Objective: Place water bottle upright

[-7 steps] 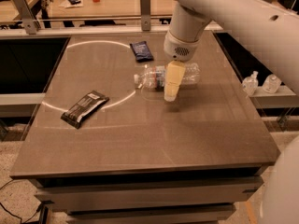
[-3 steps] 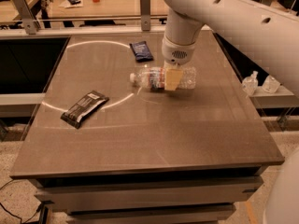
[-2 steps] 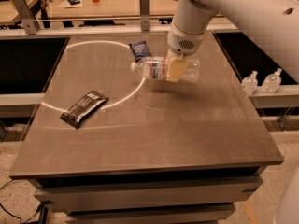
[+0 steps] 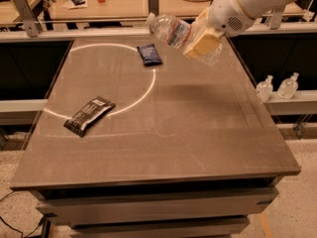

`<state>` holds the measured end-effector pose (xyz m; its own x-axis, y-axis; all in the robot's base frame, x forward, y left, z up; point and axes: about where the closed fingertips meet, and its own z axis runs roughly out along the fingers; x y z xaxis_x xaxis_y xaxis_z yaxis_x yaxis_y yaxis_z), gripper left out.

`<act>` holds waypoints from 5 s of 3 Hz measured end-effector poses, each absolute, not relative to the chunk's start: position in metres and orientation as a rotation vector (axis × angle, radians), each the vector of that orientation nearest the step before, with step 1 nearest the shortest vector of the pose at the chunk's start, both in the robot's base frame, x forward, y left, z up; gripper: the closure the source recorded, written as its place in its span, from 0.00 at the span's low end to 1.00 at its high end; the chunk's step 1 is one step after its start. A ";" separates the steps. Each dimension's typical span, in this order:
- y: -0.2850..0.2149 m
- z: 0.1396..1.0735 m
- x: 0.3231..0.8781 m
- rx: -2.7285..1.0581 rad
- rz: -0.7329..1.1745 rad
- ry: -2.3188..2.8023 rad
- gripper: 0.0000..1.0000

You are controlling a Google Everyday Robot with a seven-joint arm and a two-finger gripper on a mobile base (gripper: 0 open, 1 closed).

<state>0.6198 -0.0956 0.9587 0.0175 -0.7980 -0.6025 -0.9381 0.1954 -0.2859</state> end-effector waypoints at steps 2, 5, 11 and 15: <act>-0.128 0.977 0.620 -1.213 0.648 1.437 1.00; -0.133 1.002 0.581 -0.765 1.142 1.186 1.00; -0.122 0.925 0.524 -0.905 1.031 1.344 1.00; -0.138 0.898 0.500 -0.846 0.896 1.365 1.00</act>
Offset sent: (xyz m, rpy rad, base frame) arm -0.0460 -0.0663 0.1007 1.2555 -0.0780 0.0958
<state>0.5003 -0.1377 0.8976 0.0025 0.0382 -0.9993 -0.9018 0.4320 0.0143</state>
